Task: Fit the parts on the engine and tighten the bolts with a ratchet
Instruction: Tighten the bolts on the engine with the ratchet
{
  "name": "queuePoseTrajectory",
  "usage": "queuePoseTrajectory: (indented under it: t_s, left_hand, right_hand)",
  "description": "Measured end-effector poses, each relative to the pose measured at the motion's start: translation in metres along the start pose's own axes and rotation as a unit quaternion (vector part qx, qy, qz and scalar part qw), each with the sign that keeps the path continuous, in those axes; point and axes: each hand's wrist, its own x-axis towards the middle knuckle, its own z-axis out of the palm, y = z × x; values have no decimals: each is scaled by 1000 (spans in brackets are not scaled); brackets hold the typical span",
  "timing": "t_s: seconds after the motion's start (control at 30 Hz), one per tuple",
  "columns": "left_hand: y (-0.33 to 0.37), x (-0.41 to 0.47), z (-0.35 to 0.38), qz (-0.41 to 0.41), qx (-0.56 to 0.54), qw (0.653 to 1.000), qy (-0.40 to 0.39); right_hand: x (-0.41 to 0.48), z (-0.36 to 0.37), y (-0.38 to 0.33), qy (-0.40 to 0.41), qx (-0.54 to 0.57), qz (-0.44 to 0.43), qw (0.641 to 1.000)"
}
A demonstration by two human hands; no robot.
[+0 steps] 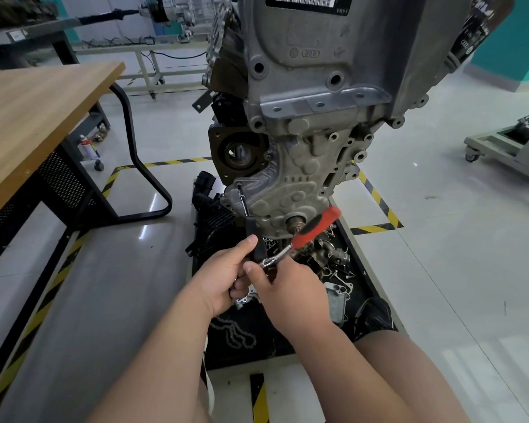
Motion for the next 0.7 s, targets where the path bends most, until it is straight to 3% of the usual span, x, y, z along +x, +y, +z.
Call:
queuePoseTrajectory:
  t_s: [0.27,0.5,0.7]
  left_hand:
    - [-1,2,-1,-7,-10,1000,-3]
    - [-1,0,1,-11,-5,1000,-1]
    - [-3,2,1,-5,-18,1000,-8]
  right_hand:
    - [3,0,-1,56,-51,-35,997]
    - [1,2,1,23,19,0,1000]
    - [-3,6,-1,-17,173,41,984]
